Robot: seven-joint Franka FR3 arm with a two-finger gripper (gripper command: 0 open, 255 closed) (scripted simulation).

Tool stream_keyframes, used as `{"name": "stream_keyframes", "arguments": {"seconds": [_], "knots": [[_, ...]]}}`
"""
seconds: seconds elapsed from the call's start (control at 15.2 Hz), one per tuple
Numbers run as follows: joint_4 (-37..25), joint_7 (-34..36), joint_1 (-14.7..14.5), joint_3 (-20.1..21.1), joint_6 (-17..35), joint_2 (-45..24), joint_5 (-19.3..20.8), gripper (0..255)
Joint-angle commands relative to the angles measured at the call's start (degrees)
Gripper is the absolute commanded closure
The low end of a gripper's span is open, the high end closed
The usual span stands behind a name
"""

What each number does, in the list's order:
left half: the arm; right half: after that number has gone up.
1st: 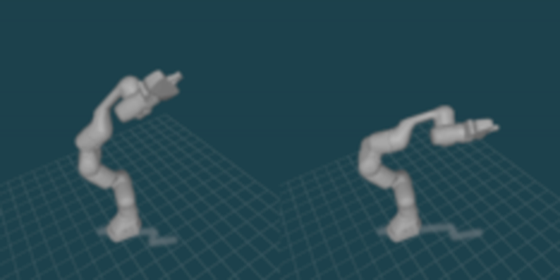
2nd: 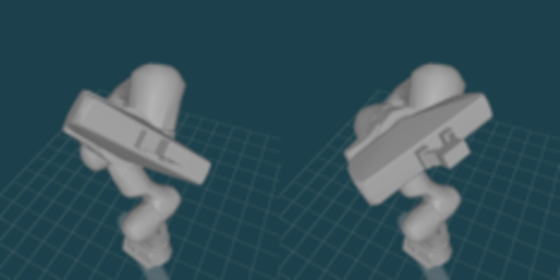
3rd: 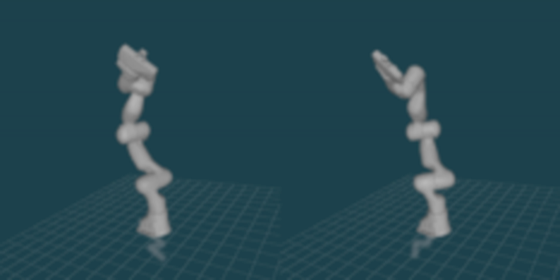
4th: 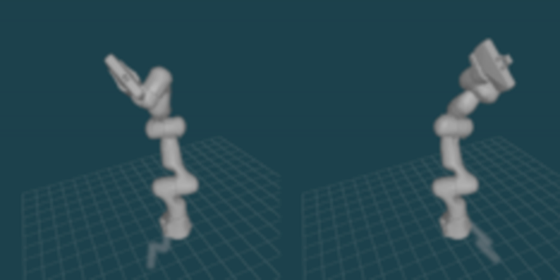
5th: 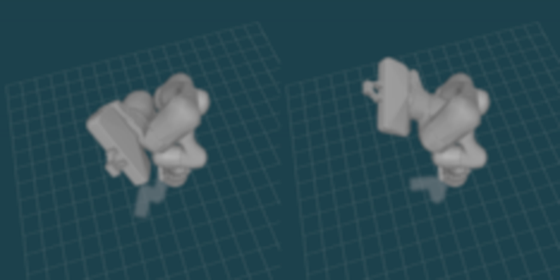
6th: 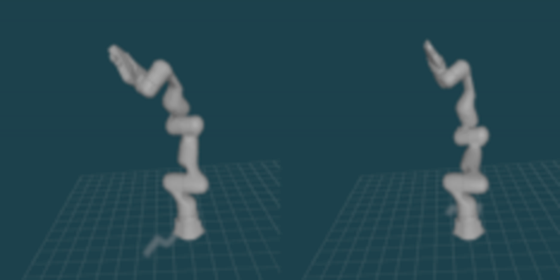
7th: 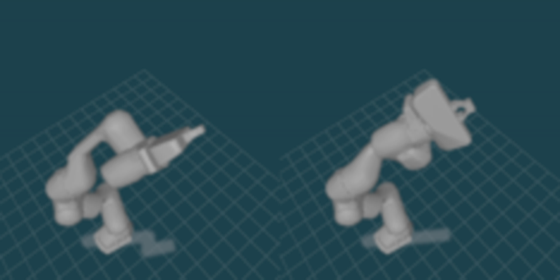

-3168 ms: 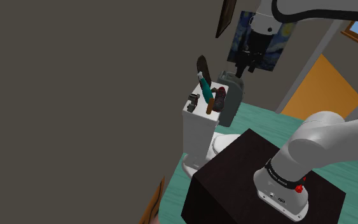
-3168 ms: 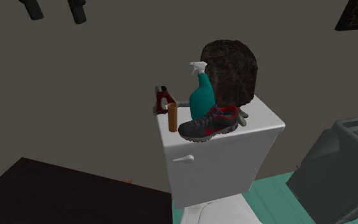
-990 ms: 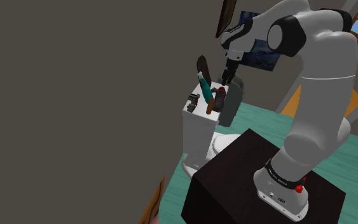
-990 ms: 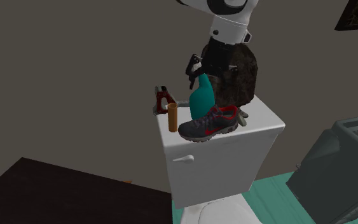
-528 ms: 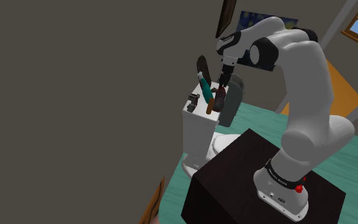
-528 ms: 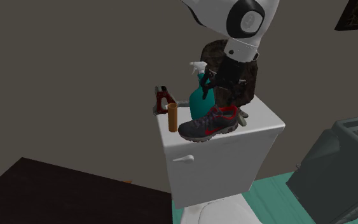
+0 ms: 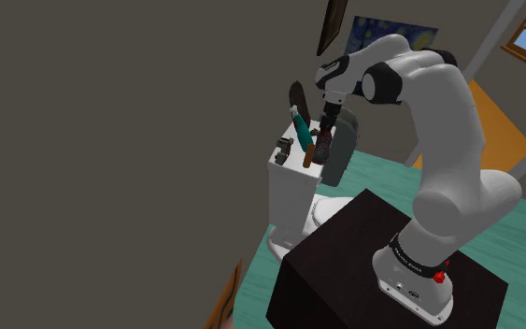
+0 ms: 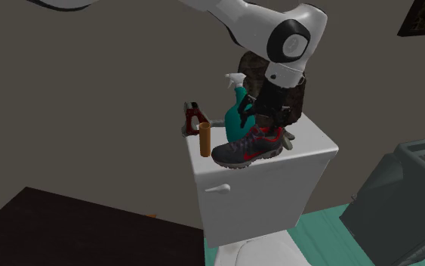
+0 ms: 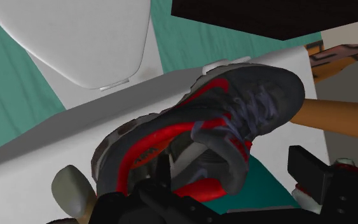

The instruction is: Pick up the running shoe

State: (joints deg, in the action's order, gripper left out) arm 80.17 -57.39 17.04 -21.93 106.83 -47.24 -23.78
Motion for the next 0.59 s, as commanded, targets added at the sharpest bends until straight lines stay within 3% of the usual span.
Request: {"name": "stream_keyframes", "arguments": {"seconds": [0.0, 0.53], "knots": [[-0.21, -0.01, 0.06, 0.06, 0.1, -0.28, -0.07, 255], [0.08, -0.15, 0.1, 0.0, 0.19, -0.11, -0.04, 255]]}}
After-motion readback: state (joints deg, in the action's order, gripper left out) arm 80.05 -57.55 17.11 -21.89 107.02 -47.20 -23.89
